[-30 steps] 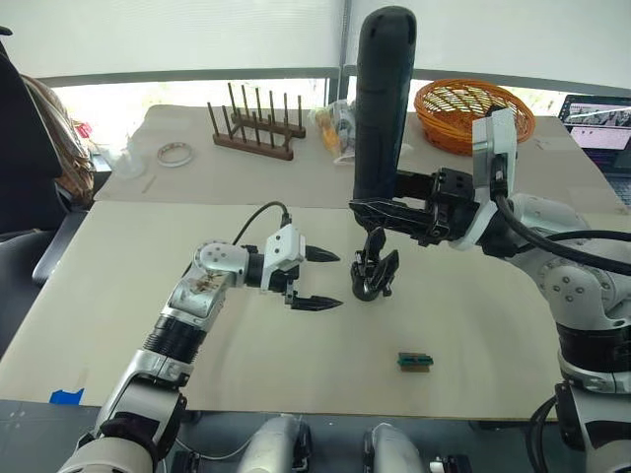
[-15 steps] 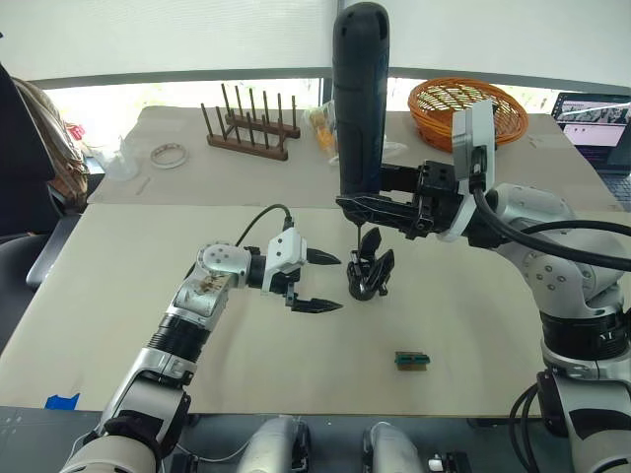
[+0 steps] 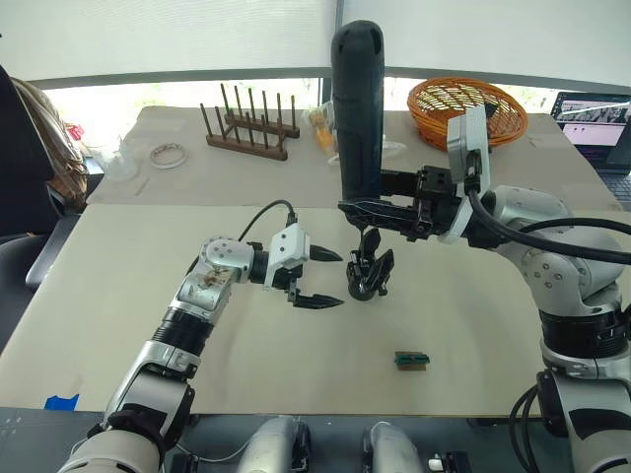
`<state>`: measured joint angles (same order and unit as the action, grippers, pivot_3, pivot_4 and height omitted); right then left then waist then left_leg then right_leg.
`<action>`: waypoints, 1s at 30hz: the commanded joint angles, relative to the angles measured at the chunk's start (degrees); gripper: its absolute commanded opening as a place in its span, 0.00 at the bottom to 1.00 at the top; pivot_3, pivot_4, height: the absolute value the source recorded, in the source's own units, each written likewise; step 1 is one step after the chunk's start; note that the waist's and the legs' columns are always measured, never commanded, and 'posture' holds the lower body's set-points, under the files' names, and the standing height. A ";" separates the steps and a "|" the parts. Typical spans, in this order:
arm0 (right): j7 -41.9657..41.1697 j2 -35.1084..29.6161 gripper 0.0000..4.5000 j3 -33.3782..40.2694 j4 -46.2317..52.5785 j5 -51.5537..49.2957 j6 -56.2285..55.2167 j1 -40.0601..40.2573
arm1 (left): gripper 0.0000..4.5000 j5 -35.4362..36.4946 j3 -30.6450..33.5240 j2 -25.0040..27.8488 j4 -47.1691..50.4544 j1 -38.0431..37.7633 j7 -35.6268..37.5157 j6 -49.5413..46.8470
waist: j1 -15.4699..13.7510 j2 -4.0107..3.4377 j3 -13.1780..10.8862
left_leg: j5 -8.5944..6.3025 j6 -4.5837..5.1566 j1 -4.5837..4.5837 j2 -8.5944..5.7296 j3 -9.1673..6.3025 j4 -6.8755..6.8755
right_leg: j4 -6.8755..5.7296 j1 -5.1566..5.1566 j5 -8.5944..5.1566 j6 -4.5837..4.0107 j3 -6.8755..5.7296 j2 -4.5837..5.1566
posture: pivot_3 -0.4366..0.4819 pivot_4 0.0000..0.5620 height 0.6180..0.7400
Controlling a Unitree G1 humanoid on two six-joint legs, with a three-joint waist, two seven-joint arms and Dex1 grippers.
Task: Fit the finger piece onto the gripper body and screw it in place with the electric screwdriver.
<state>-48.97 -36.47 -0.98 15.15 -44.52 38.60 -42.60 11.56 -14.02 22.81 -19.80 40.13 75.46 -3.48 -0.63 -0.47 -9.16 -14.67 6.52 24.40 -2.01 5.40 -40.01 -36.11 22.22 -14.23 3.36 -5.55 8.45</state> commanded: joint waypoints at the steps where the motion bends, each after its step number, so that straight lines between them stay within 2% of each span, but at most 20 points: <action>1: -1.06 -0.01 0.44 2.68 0.82 -0.02 -1.43 -1.27 | 1.00 0.10 0.57 -0.37 0.06 1.17 -0.21 1.61 | 0.01 0.00 0.00 | 0.00 0.00 0.00 0.00 0.00 0.00 | 0.00 0.00 0.00 0.00 0.00 0.00 | 0.48 0.27 1.00; 30: -2.43 -0.32 0.44 3.48 2.92 -0.61 -0.27 2.11 | 1.00 -1.97 0.19 -2.20 -2.44 2.06 -0.88 3.74 | -0.03 0.01 0.00 | 0.00 0.00 0.00 0.00 0.00 0.00 | 0.00 0.00 0.00 0.00 0.00 0.00 | 0.48 0.27 1.00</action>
<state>-50.99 -36.48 -0.62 15.41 -44.03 39.40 -39.52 9.18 -14.12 20.92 -23.15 40.93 74.72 -1.16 -0.66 -0.47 -9.16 -14.67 6.52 24.41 -2.01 5.40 -40.01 -36.11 22.22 -14.23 3.37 -5.55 8.45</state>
